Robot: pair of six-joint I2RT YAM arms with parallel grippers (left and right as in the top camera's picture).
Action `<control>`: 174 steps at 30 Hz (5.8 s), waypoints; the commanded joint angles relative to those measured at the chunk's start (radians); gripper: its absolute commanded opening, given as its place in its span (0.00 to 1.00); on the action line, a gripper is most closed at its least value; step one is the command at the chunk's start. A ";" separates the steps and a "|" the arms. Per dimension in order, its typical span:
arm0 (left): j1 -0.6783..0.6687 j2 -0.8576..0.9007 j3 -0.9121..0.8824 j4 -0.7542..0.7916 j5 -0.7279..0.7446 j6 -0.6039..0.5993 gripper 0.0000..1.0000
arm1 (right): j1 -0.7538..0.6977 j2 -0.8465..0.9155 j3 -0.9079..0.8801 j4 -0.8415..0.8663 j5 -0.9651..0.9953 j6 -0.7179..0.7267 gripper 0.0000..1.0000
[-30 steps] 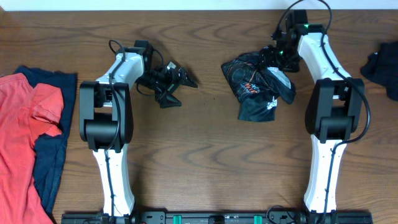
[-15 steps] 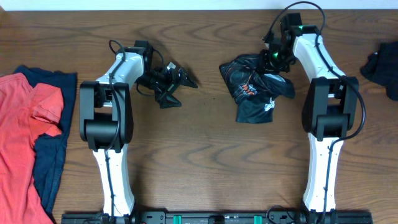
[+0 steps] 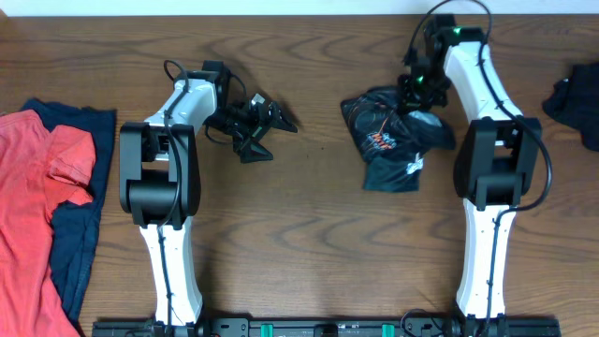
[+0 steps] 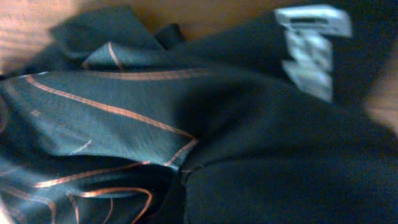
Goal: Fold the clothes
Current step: 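Lift and carry the bundle to the upper right with the right gripper, then lower the bundle at the table's right edge and release it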
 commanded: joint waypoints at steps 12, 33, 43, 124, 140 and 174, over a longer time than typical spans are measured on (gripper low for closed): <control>-0.001 0.069 -0.038 0.008 -0.137 0.032 0.98 | -0.069 -0.304 0.116 -0.013 0.319 0.034 0.01; -0.001 0.069 -0.038 0.008 -0.137 0.031 0.98 | -0.185 -0.303 0.116 -0.024 0.220 0.034 0.01; -0.001 0.069 -0.038 0.008 -0.137 0.031 0.98 | -0.187 -0.303 0.116 -0.024 0.214 0.033 0.01; -0.157 0.069 -0.038 0.193 -0.167 -0.033 0.98 | -0.387 -0.084 0.249 0.056 0.471 0.027 0.01; -0.203 0.069 -0.038 0.192 -0.167 -0.033 0.98 | -0.449 -0.084 0.249 0.206 0.643 0.056 0.01; -0.221 0.069 -0.038 0.194 -0.166 -0.067 0.98 | -0.751 -0.088 0.249 0.008 -0.233 -0.058 0.99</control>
